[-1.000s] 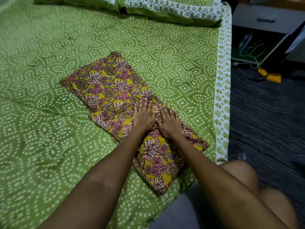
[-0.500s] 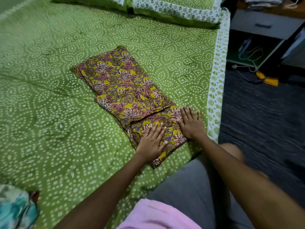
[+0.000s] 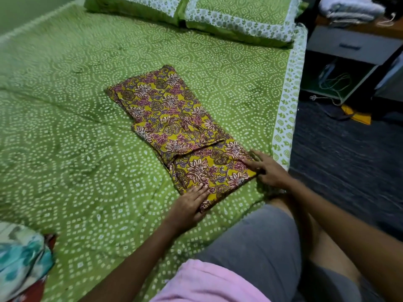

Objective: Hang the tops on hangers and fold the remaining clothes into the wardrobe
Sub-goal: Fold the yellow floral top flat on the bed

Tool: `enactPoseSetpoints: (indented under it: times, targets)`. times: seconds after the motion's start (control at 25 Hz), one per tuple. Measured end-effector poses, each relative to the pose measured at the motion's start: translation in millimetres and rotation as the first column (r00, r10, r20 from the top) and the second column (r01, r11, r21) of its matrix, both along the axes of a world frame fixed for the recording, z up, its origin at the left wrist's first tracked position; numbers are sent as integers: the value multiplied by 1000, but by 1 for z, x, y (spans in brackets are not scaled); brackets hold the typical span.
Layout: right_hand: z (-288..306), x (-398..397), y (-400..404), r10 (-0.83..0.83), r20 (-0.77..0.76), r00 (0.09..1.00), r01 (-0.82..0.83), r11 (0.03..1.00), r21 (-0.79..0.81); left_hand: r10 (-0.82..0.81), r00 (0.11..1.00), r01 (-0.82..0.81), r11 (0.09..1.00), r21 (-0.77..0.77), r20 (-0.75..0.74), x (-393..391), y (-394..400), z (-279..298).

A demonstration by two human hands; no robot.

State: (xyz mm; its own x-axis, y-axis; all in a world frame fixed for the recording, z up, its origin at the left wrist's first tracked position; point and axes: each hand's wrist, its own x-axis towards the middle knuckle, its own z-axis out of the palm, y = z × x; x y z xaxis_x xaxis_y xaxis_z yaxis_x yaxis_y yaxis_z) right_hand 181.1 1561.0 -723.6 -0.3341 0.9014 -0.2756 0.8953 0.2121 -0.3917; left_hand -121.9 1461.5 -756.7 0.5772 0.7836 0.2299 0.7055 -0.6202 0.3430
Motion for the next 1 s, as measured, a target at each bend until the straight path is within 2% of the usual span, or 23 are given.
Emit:
enactPoseSetpoints:
  times: [0.08, 0.16, 0.24, 0.28, 0.32, 0.36, 0.44, 0.56, 0.6, 0.68, 0.72, 0.8, 0.84, 0.92, 1.0]
  targets:
    - [4, 0, 8, -43, -144, 989, 54, 996, 73, 114, 980, -105, 993, -60, 161, 1, 3, 10]
    - [14, -3, 21, -120, -280, 953, 137, 990, 44, 253, 908, -195, 961, -198, 333, -3, 12, 27]
    - [35, -17, 35, -294, -519, 803, 269, 955, -125, 340, 815, -241, 935, -258, 469, -11, 27, 44]
    - [45, -27, 44, -358, -601, 715, 297, 933, -203, 378, 763, -280, 924, -259, 525, -15, 37, 53]
    - [53, -38, 58, -388, -633, 670, 307, 921, -239, 431, 704, -319, 902, -291, 564, -19, 49, 62]
    - [59, -51, 72, -395, -653, 647, 309, 918, -249, 489, 654, -351, 872, -341, 578, -23, 63, 71]
    - [64, -80, 107, -419, -696, 583, 334, 905, -265, 652, 510, -385, 756, -529, 561, -33, 96, 79]
    - [52, -119, 156, -542, -729, 419, 429, 825, -367, 851, 230, -277, 522, -807, 472, -62, 150, 73]
    - [41, -126, 165, -585, -696, 416, 480, 792, -378, 889, 207, -291, 455, -842, 409, -69, 162, 68]
    - [14, -131, 164, -638, -576, 511, 559, 756, -342, 917, 261, -452, 392, -801, 302, -71, 166, 63]
    - [5, -128, 157, -647, -529, 550, 576, 752, -322, 925, 259, -539, 377, -753, 278, -71, 159, 58]
    - [-7, -118, 146, -645, -506, 572, 587, 753, -296, 959, 174, -609, 285, -740, 226, -64, 129, 55]
    - [-7, -111, 142, -638, -505, 581, 574, 762, -301, 969, 154, -596, 246, -764, 192, -59, 112, 54]
    - [-2, -103, 137, -644, -474, 601, 523, 765, -376, 974, 180, -520, 215, -827, 140, -47, 91, 54]
    - [0, -103, 134, -618, -396, 679, 489, 783, -384, 970, 213, -462, 205, -863, 117, -37, 92, 51]
